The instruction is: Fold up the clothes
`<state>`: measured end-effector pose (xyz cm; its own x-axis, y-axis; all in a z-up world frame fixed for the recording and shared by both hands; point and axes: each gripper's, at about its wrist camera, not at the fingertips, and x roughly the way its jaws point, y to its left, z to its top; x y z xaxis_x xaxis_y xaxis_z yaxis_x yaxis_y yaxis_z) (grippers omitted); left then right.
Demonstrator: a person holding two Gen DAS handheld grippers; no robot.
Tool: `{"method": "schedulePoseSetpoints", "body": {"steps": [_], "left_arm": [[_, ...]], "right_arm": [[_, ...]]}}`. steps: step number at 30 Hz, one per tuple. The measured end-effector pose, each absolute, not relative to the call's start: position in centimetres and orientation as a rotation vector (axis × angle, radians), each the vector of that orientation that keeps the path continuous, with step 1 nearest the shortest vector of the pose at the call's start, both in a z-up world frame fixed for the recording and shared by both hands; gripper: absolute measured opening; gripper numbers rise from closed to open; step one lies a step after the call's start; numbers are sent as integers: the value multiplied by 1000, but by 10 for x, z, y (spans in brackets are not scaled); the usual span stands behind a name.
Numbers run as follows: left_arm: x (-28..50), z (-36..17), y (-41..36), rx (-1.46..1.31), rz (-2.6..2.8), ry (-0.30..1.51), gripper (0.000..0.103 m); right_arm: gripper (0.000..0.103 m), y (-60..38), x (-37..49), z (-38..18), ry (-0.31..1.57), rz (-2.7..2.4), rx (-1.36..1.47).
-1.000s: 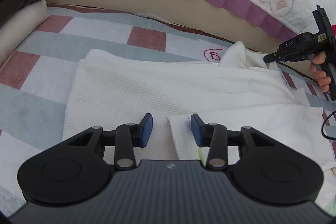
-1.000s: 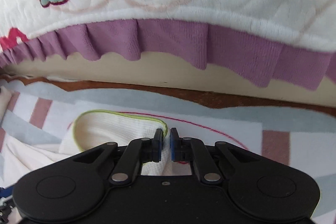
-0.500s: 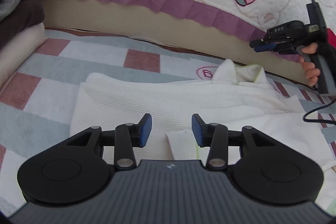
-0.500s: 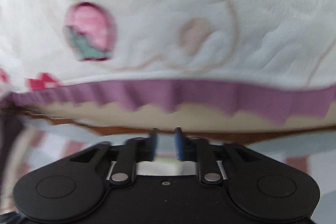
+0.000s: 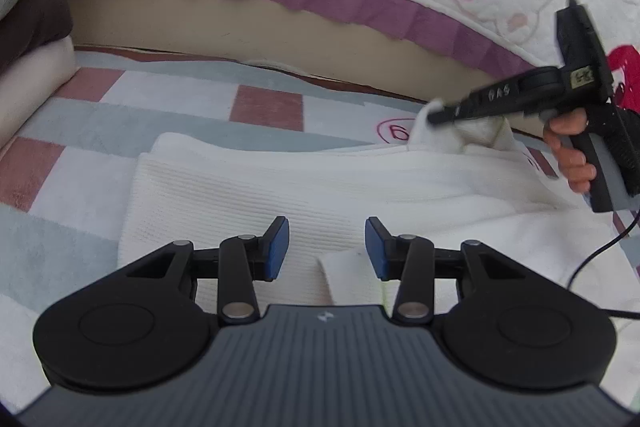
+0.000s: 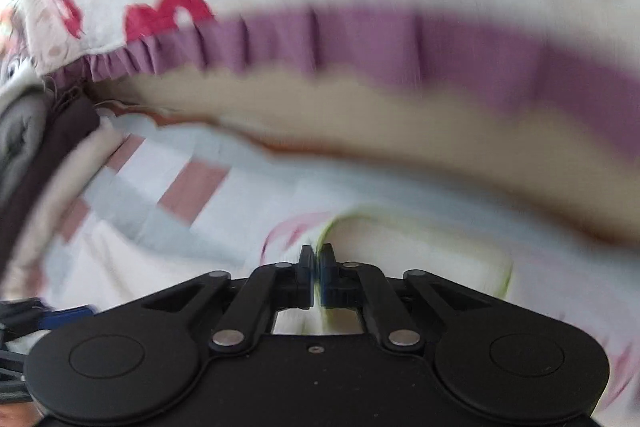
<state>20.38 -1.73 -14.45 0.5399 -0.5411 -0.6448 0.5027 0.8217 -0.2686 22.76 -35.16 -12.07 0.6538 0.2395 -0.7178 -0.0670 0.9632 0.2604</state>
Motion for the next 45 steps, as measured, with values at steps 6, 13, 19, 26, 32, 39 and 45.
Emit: {"method": "schedulePoseSetpoints", "body": {"steps": [6,13,19,26,32,39,45], "left_arm": [[208,-150,-18,-11,-595,823,41],[201,-142,-21,7,-606,799,42],[174,-121,-34,-13,-743,810,42],[126,-131,-70,170,-754,959,46],[113,-131,-70,233,-723,960,46],[92,-114,-77,148,-826,867,47],[85,-119,-84,183,-796,896,47]], "right_arm": [[11,-351,237,-127,875,97,192],[50,-418,161,-95,703,-107,534],[51,-445,37,-96,671,-205,662],[51,-461,-110,-127,760,-425,752],[55,-471,-172,-146,766,-423,917],[66,-486,-168,-170,681,-245,1118],[15,-479,-144,-175,522,-171,1244]]}}
